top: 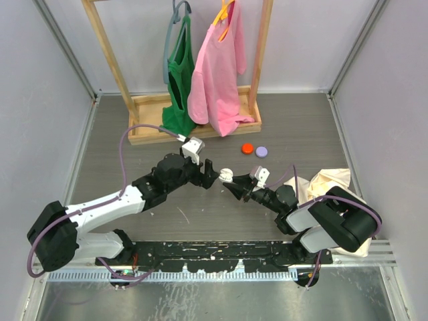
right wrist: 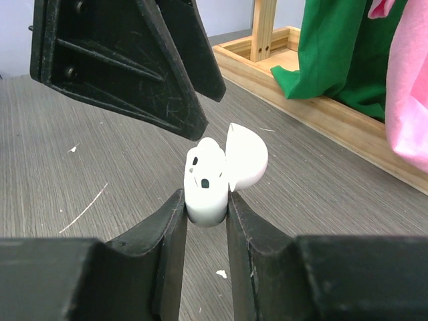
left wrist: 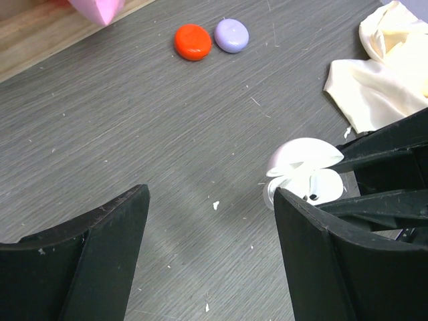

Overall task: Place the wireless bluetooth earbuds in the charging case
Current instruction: Place the earbud in the charging case, then close the charging case.

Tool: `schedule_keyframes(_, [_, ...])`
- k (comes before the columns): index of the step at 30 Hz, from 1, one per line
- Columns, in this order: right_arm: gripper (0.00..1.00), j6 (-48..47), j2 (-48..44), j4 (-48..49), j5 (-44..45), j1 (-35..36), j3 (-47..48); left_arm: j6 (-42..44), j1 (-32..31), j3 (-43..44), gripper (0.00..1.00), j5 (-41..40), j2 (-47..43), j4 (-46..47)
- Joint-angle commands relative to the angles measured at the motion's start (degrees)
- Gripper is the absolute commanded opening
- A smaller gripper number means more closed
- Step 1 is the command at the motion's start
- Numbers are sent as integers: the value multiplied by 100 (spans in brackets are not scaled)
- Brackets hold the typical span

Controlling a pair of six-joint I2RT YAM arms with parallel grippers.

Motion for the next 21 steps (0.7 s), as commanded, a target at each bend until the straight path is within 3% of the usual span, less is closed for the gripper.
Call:
schedule_keyframes(1, [1, 12, -48, 910, -87, -15, 44, -26, 52, 275, 77, 88, 14, 395])
schedule_keyframes(5, [1, 12, -42, 913, -143, -14, 58, -148, 183, 239, 77, 207, -112, 236])
schedule_keyframes(21, [1, 218, 73, 852, -1435, -14, 366, -1213, 1134, 227, 81, 2559, -614, -428])
